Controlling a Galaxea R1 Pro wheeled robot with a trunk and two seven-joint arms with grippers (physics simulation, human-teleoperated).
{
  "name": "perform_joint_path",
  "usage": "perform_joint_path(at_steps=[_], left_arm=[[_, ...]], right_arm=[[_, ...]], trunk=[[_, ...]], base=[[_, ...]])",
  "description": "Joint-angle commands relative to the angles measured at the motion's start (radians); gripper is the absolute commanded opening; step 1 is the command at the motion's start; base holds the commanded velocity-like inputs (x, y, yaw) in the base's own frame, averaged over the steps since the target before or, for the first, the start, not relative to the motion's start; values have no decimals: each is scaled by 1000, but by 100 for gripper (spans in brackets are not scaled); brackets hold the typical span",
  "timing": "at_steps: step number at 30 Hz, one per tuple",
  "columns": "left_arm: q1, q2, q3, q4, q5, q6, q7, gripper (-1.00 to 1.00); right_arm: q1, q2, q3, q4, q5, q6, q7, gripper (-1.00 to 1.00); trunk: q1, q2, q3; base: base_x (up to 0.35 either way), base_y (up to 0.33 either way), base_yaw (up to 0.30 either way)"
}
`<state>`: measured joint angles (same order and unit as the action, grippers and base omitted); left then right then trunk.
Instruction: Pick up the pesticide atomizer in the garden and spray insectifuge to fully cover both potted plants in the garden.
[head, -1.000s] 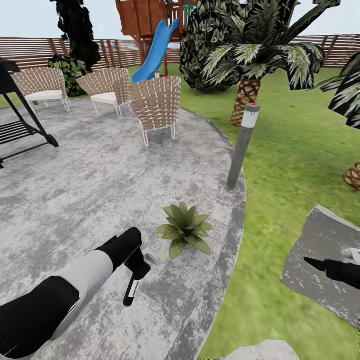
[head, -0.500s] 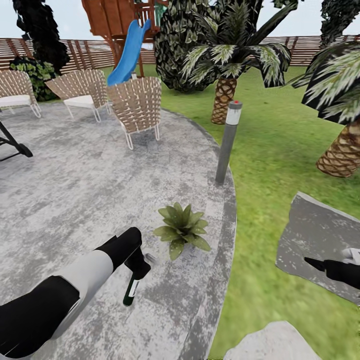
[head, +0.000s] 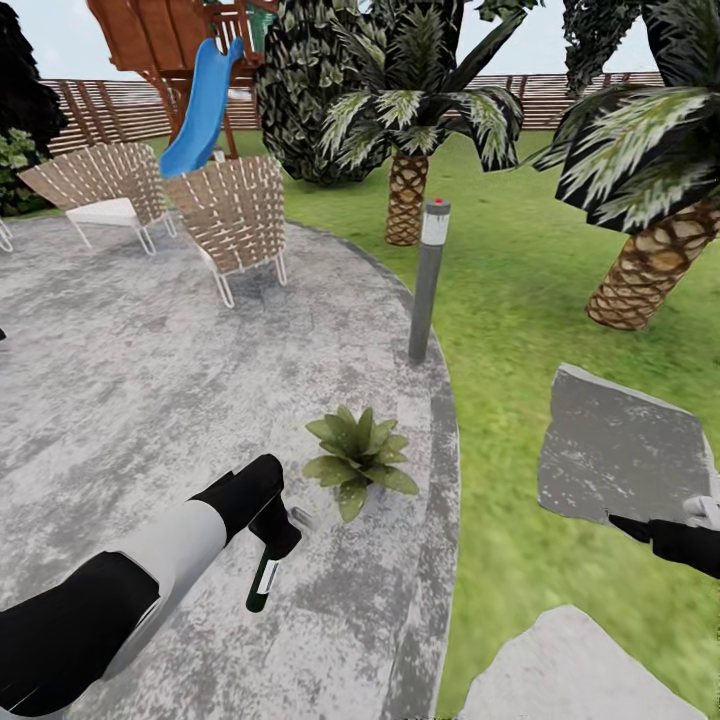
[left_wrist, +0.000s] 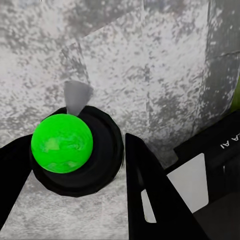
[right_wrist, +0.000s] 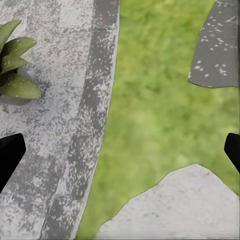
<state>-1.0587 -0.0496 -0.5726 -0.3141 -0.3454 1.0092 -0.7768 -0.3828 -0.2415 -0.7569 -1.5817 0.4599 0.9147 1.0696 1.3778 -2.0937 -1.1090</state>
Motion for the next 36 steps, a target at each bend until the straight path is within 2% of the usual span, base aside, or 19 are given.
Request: perform_joint_path(at_steps=[1,19,36], left_arm=[[0,0,-1,-2,-11,2,-10,-100],[-3,1,-1,-2,-11,2,-10,-100],[-4,3,0,-2,-11,2,-10,-100]], right_arm=[[-1,0,-1,-1,10,5,10,100],[-1,-1,-1,-1,10,4,10,100],[-1,0,-1,-1,11,4,10,100]], trunk=[[0,0,-1],[0,0,-1],[0,0,-1]], base=[[0,299,-273],[3,299,-273],[68,299,-273]])
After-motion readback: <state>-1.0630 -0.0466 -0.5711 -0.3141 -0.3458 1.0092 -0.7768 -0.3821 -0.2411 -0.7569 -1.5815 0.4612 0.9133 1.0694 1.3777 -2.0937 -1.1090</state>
